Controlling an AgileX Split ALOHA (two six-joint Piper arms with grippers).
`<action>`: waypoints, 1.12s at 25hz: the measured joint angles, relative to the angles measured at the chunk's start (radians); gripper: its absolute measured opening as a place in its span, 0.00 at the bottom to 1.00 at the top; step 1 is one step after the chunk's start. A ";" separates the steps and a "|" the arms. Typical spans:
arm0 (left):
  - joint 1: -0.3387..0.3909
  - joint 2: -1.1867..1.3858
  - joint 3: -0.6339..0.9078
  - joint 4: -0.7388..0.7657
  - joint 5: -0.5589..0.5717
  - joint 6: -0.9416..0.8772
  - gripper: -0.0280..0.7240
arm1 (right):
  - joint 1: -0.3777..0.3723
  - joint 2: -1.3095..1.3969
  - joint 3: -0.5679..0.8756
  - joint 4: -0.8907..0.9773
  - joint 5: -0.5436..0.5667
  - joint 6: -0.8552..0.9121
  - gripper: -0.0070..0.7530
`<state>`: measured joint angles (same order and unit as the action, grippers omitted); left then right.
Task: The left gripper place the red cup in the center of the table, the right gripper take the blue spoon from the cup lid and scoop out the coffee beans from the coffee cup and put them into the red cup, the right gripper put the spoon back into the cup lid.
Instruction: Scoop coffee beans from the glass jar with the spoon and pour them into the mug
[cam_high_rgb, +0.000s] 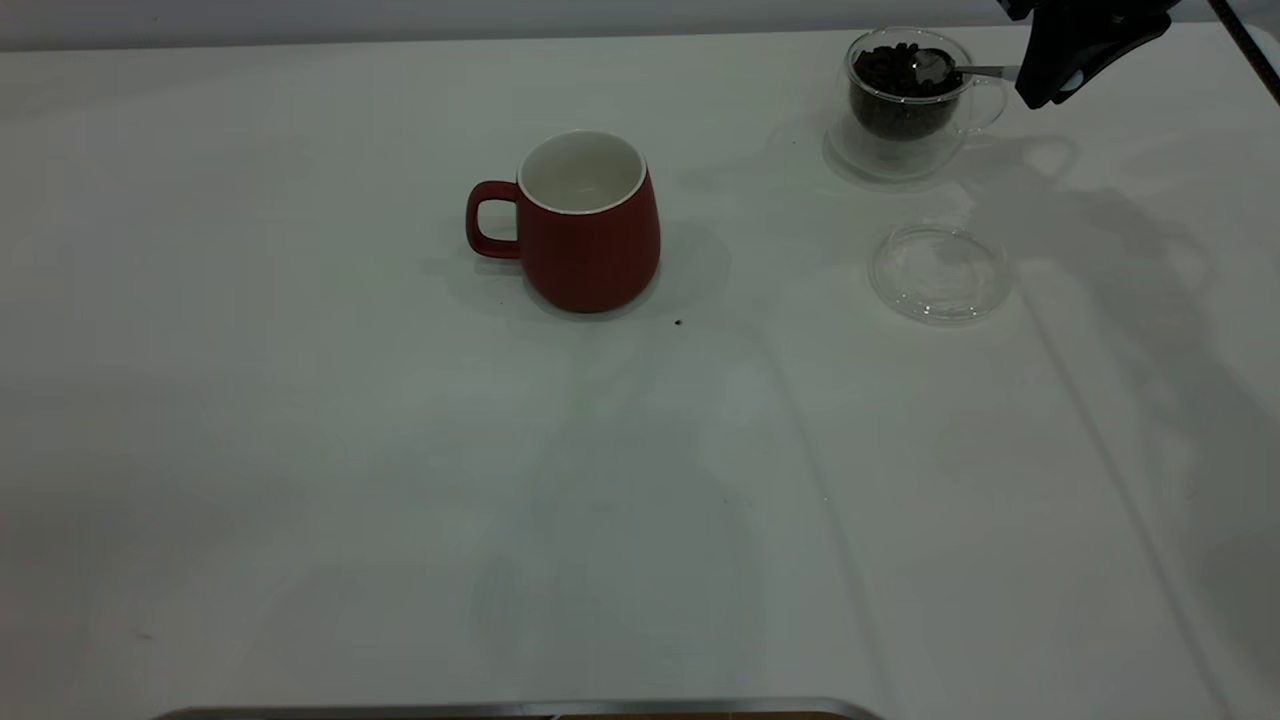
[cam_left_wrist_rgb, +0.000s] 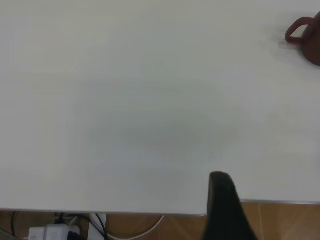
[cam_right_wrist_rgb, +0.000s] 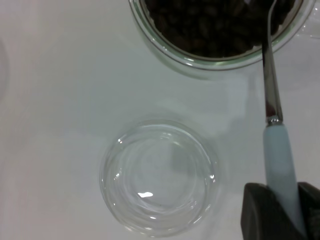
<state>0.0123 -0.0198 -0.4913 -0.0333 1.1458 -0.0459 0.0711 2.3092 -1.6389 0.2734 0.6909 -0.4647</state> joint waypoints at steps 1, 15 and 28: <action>0.000 0.000 0.000 0.000 0.000 0.000 0.72 | 0.000 0.000 0.000 -0.001 0.000 0.000 0.16; 0.000 0.000 0.000 0.000 0.000 0.001 0.72 | 0.030 0.022 -0.002 -0.011 0.006 0.002 0.16; 0.000 0.000 0.000 0.000 0.000 0.001 0.72 | 0.027 0.028 -0.003 0.035 0.069 0.016 0.16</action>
<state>0.0123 -0.0198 -0.4913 -0.0333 1.1458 -0.0448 0.0981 2.3376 -1.6419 0.3089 0.7598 -0.4487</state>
